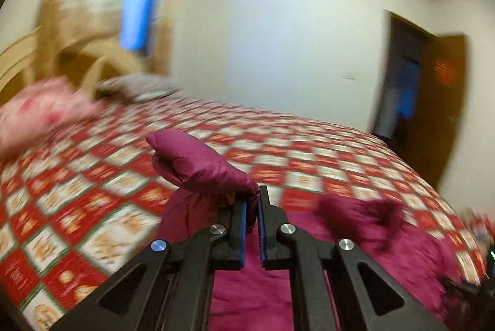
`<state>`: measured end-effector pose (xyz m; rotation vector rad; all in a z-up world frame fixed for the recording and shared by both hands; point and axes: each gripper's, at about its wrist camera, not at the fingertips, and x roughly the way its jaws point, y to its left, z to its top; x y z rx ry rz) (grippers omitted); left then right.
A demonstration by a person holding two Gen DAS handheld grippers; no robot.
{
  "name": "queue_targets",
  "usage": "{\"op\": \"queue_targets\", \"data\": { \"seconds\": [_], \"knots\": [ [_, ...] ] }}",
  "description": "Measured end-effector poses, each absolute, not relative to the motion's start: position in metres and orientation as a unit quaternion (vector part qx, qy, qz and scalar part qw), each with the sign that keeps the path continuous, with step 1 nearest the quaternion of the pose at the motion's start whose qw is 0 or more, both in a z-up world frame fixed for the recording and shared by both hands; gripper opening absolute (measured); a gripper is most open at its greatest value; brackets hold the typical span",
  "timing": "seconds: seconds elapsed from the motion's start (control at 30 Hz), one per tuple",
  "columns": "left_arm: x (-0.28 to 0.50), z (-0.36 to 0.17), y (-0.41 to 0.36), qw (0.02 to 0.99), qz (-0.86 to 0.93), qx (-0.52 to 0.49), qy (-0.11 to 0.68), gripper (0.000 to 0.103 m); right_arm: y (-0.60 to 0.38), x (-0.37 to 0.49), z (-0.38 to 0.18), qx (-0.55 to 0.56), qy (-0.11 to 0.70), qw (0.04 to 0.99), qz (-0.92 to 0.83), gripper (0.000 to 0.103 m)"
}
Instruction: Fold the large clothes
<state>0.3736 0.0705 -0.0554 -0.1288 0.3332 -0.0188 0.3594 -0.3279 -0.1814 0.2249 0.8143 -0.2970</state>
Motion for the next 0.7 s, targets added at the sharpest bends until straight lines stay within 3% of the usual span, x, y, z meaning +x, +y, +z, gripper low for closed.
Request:
{"op": "queue_targets", "data": {
  "seconds": [0.17, 0.3, 0.6, 0.67, 0.7],
  "knots": [
    [0.36, -0.068, -0.034, 0.978, -0.125, 0.026, 0.165, 0.005, -0.328, 0.359, -0.182, 0.111, 0.393, 0.902, -0.143, 0.077],
    [0.36, -0.105, -0.094, 0.947, -0.205, 0.081, 0.233, 0.006, -0.329, 0.358, -0.182, 0.112, 0.392, 0.902, -0.142, 0.077],
    [0.342, -0.148, -0.116, 0.899, -0.256, 0.129, 0.33, 0.012, -0.33, 0.358, -0.182, 0.119, 0.39, 0.902, -0.138, 0.077],
    [0.335, -0.148, -0.107, 0.896, -0.263, 0.119, 0.339, 0.016, -0.329, 0.359, -0.182, 0.121, 0.39, 0.902, -0.138, 0.077],
    [0.333, -0.148, -0.101, 0.894, -0.265, 0.113, 0.344, 0.023, -0.33, 0.358, -0.182, 0.121, 0.39, 0.902, -0.138, 0.077]
  ]
}}
